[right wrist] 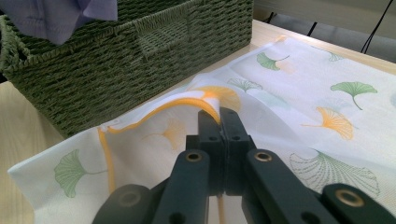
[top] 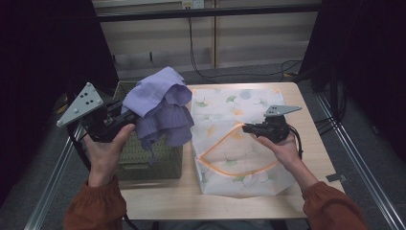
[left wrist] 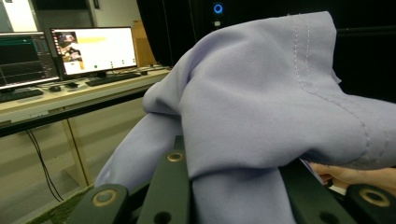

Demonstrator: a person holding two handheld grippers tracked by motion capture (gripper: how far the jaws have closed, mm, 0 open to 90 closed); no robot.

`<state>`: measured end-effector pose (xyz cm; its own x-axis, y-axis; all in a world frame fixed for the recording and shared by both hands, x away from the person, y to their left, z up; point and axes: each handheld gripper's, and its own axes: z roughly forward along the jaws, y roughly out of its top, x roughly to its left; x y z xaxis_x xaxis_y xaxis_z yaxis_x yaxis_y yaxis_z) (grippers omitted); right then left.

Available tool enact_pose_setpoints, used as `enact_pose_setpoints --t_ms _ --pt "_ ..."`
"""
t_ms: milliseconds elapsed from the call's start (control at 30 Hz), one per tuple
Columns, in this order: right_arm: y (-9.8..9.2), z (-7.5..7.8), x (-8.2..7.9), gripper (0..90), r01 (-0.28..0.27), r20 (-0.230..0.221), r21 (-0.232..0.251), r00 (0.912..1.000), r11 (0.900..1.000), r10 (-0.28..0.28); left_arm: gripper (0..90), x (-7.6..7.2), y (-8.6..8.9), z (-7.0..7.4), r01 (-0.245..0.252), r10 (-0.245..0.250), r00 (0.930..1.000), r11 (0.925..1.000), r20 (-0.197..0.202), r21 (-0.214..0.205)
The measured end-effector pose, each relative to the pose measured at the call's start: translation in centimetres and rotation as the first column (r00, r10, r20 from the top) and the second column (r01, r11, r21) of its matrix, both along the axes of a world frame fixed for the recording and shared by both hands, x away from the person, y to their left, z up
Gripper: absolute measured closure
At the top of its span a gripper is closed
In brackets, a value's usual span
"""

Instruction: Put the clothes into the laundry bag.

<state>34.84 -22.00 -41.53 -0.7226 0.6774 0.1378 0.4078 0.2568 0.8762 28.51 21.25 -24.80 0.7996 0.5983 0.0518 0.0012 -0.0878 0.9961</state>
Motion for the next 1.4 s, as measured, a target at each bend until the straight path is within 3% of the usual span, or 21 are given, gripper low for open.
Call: enact_pose_setpoints --t_ms 133,467,667,833,933,1067,1400 --pt "0.0 0.0 0.0 89.7 -0.003 0.003 0.0 1.0 1.0 0.003 78.6 0.2 -0.9 -0.2 0.025 -0.025 0.9996 0.9996 -0.015 -0.009" --pt "-0.1 0.1 0.0 89.7 -0.001 0.003 -0.001 1.0 1.0 0.001 78.4 0.1 -3.7 -0.8 0.073 -0.072 0.9972 0.9966 -0.023 0.039" --pt "-0.1 0.1 0.0 89.7 -0.001 0.006 0.001 1.0 1.0 0.001 78.3 0.4 -5.8 -1.7 0.114 -0.111 0.9924 0.9918 -0.055 0.058" --pt "0.0 0.0 0.0 89.7 -0.002 0.003 0.0 1.0 1.0 0.002 78.2 1.0 -8.0 -3.0 0.152 -0.143 0.9853 0.9835 -0.094 0.098" --pt "0.0 0.0 0.0 89.7 -0.002 0.002 0.001 1.0 1.0 0.002 78.1 1.3 -8.9 -3.6 0.161 -0.149 0.982 0.982 -0.115 0.099" --pt "-0.1 0.0 0.1 89.7 0.0 0.008 0.003 1.0 1.0 0.0 78.1 1.4 -10.4 -4.3 0.19 -0.173 0.9763 0.9728 -0.13 0.133" --pt "-0.1 0.1 0.0 89.7 0.006 0.006 0.01 1.0 0.9999 -0.007 78.1 1.5 -12.2 -5.3 0.227 -0.202 0.9665 0.9603 -0.158 0.161"
